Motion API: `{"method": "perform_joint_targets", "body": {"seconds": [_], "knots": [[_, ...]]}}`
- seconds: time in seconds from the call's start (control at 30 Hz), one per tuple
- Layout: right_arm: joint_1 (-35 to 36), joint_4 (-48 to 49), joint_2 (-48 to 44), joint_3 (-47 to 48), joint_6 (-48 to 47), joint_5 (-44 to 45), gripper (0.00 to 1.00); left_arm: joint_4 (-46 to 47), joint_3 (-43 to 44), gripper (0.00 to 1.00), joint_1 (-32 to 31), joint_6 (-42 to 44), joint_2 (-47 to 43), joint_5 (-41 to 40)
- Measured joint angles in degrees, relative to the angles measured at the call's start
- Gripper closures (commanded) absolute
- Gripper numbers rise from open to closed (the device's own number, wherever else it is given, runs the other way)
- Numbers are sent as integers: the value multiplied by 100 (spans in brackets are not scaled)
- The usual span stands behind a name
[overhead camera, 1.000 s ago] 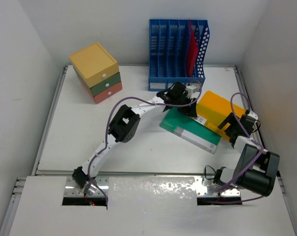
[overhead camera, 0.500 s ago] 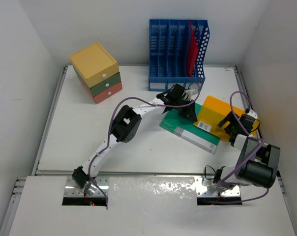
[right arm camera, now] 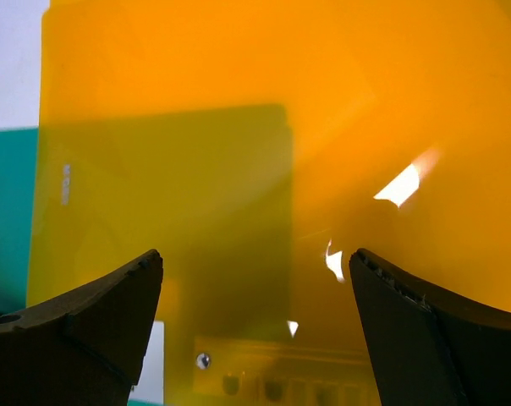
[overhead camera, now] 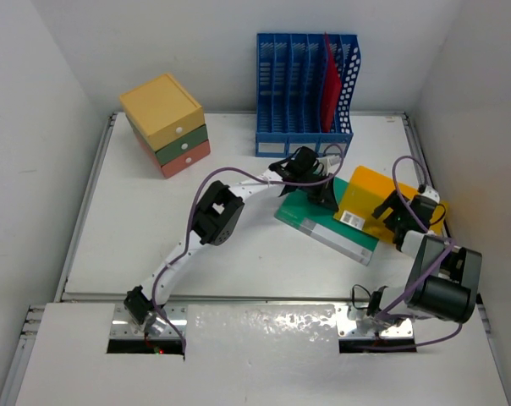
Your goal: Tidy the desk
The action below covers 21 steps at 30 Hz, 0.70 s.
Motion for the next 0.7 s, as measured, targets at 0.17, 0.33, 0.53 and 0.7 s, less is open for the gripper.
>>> {"method": "perform_joint_targets", "body": {"seconds": [0.17,0.33,0.53,0.7], "knots": [[487,-586,-407,48,-520,79,11,48,-107,100,-7,22,-2,24],[1078,-1346,-1099,155,-1661,378,8,79,-107,100,-4,79,-68,39],[1078,-321,-2553,-890,-3082,358,12,33,-214,100,13,291,-205,26],[1333,44,-2516,-1405,-4111,50,11,28,-214,100,57,387,-256,48]]}}
